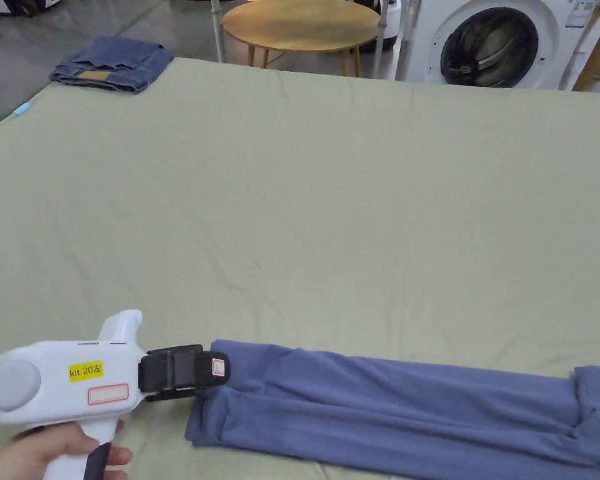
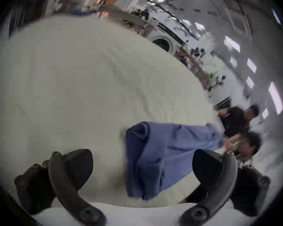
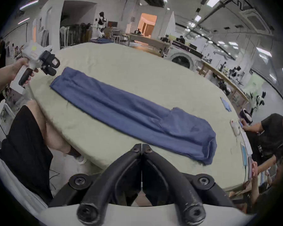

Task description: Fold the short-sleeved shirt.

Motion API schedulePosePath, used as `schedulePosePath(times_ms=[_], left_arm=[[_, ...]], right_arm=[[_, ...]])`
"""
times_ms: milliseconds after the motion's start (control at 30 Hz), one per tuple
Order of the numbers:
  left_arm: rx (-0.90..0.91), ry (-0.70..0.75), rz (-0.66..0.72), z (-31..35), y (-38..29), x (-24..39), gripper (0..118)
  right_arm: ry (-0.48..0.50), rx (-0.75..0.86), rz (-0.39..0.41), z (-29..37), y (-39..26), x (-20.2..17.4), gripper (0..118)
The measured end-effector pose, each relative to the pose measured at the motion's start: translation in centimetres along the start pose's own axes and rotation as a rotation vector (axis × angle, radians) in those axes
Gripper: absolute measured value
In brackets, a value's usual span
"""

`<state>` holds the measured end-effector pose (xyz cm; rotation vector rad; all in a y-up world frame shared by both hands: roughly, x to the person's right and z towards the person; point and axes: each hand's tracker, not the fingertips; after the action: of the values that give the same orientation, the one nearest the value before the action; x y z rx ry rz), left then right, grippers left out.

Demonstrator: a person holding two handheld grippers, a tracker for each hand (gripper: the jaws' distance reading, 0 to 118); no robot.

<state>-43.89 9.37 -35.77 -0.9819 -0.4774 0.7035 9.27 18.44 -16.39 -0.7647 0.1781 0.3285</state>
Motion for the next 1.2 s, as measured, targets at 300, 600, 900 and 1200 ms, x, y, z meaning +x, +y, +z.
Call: schedulePosePath(times_ms=[300,600,900,1200], left_arm=[[-0.099,-0.367,0.171,-7.0,-1.9,1.4,117],[-0.132,-0.126,0.016,-5.8,-0.9,2.3,2],[-0.072,-0.057,-0.037,4.1,2.1,5.4,2],[-0.108,0.315,0.021,10.3,5.1,6.1,2]], right_arm=[[-0.014,0.020,-0.071,-1.3,3.4,0.7,0],[-0.003,0.064,-0.032,-0.8,4.0,-0.3,0],[-0.012,0.068,-0.142,-0.2,2.5,1.8,0],[0.005,0.103,-0.222,0.2,0.7,3.4,0]])
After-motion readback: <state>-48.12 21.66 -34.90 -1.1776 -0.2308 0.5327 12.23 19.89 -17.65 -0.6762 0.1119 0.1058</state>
